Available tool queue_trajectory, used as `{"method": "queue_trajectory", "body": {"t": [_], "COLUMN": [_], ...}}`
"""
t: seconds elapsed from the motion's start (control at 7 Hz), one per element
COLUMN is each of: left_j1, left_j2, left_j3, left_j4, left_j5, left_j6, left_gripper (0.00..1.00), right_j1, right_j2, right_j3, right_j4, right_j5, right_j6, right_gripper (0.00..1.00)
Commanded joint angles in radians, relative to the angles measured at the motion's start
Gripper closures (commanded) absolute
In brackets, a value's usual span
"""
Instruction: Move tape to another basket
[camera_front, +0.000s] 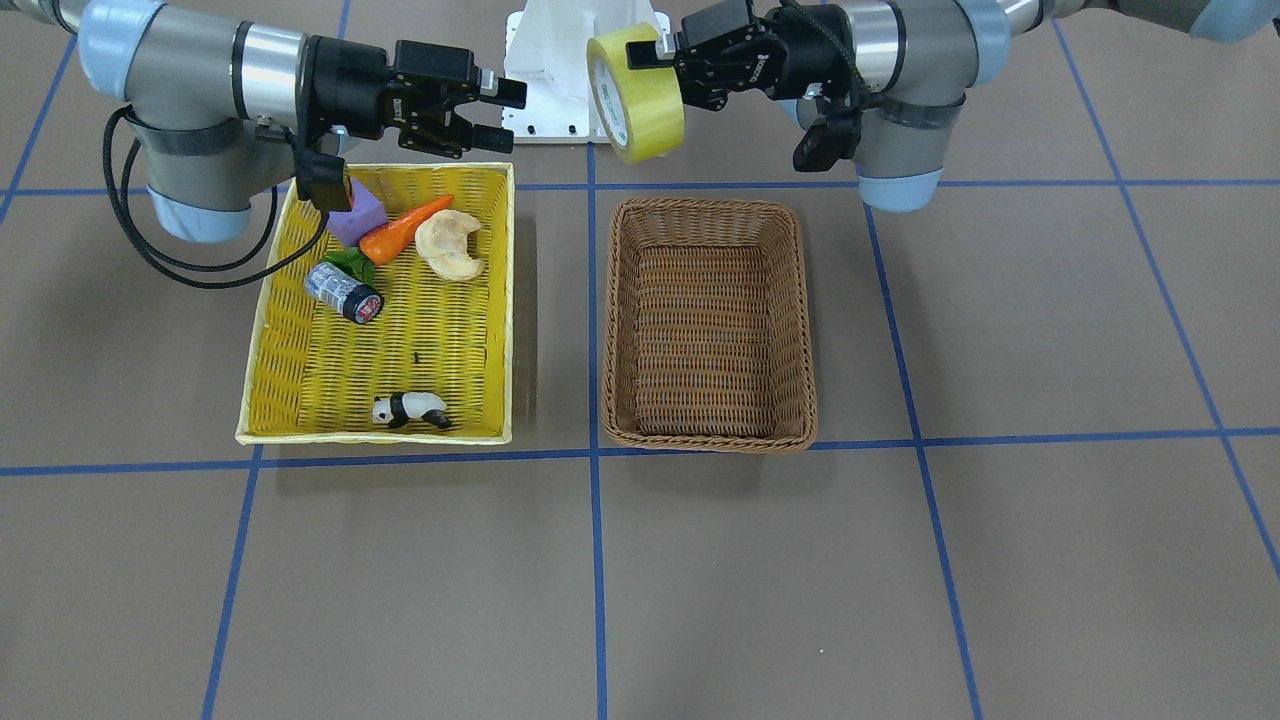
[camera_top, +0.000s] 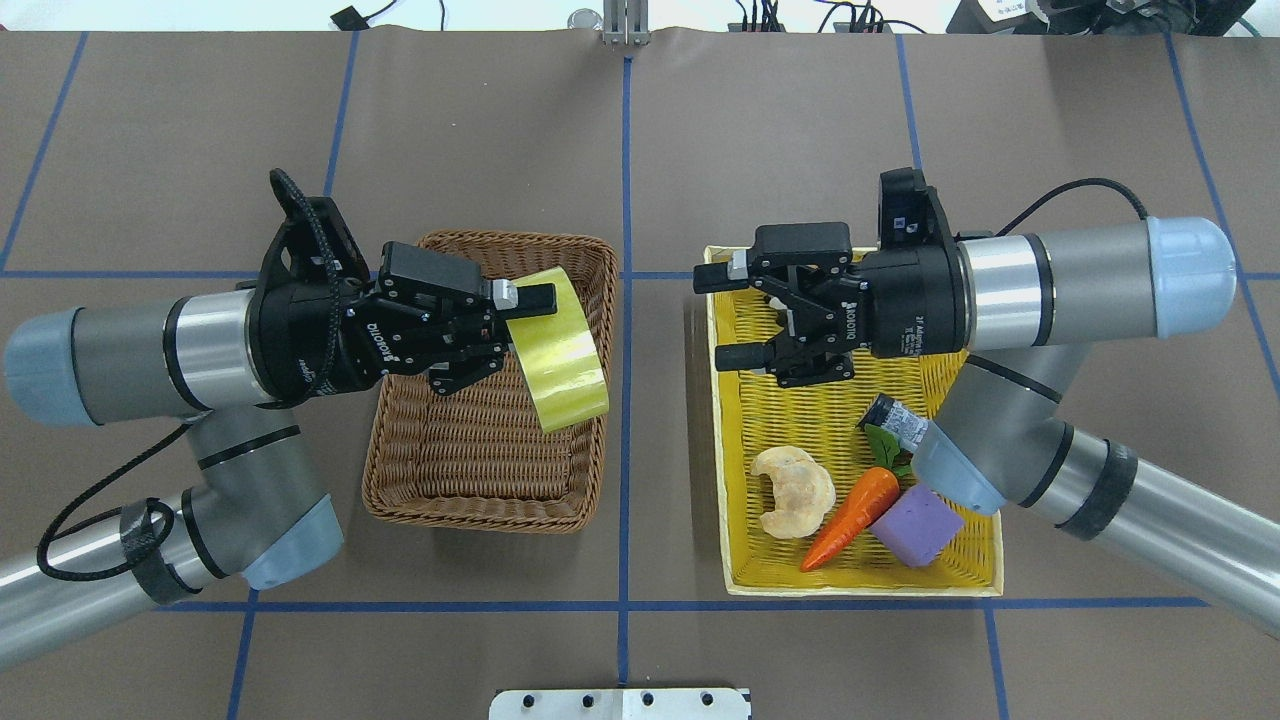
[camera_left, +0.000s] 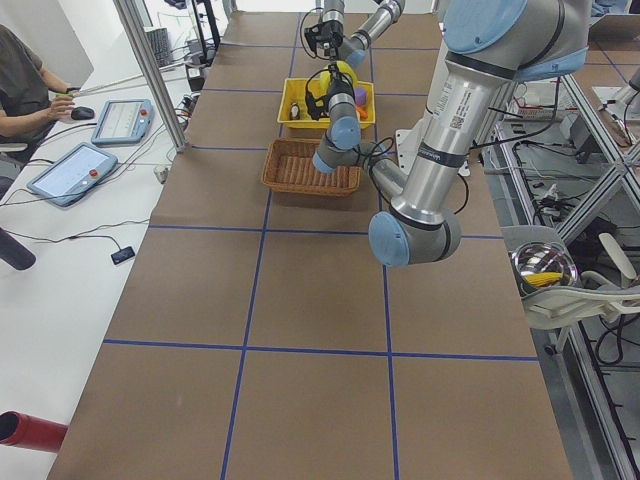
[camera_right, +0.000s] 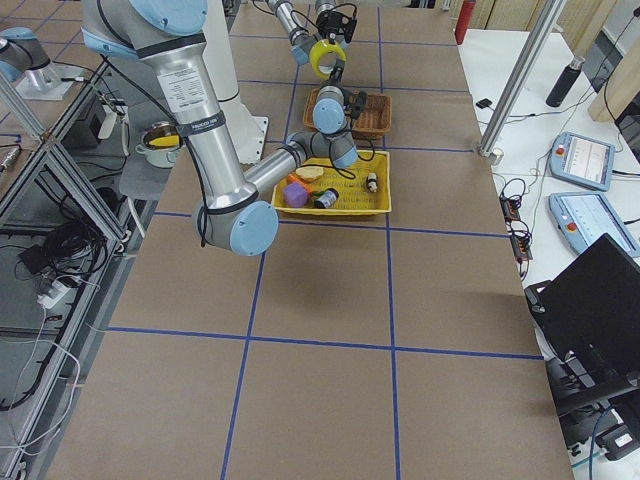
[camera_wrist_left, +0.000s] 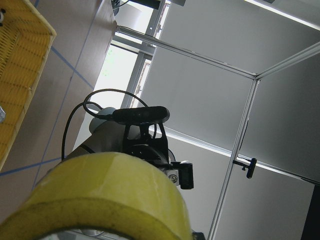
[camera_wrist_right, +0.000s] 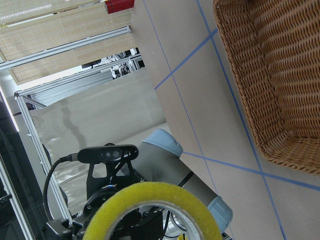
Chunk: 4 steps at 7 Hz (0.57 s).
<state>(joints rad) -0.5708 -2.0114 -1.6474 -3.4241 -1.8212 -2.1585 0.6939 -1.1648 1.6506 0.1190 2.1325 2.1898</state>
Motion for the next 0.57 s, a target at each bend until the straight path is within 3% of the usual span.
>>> {"method": "queue_trajectory", "body": {"t": [0.0, 0.29, 0.43], "left_j1": [-0.009, -0.031, -0.032], "left_j2": [0.036, 0.037, 0.036], "left_j3": [-0.006, -0.101, -0.13], "left_j4": [0.189, 0.557, 0.714], "left_j5": [0.0, 0.002, 0.003], "left_j6": [0.202, 0.31, 0.36], "left_gripper": [1.0, 1.0, 1.0], "right_j1": [0.071, 0.183, 0.22], "right_j2": [-0.089, -0.215, -0.272], "right_j3": [-0.005, -0.021, -0.049], "right_j4": [0.018, 0.001, -0.001], "right_j5": [0.082, 0.17, 0.17], "right_j6": [-0.169, -0.385, -0.503], "right_gripper": [0.0, 0.0, 0.0]}}
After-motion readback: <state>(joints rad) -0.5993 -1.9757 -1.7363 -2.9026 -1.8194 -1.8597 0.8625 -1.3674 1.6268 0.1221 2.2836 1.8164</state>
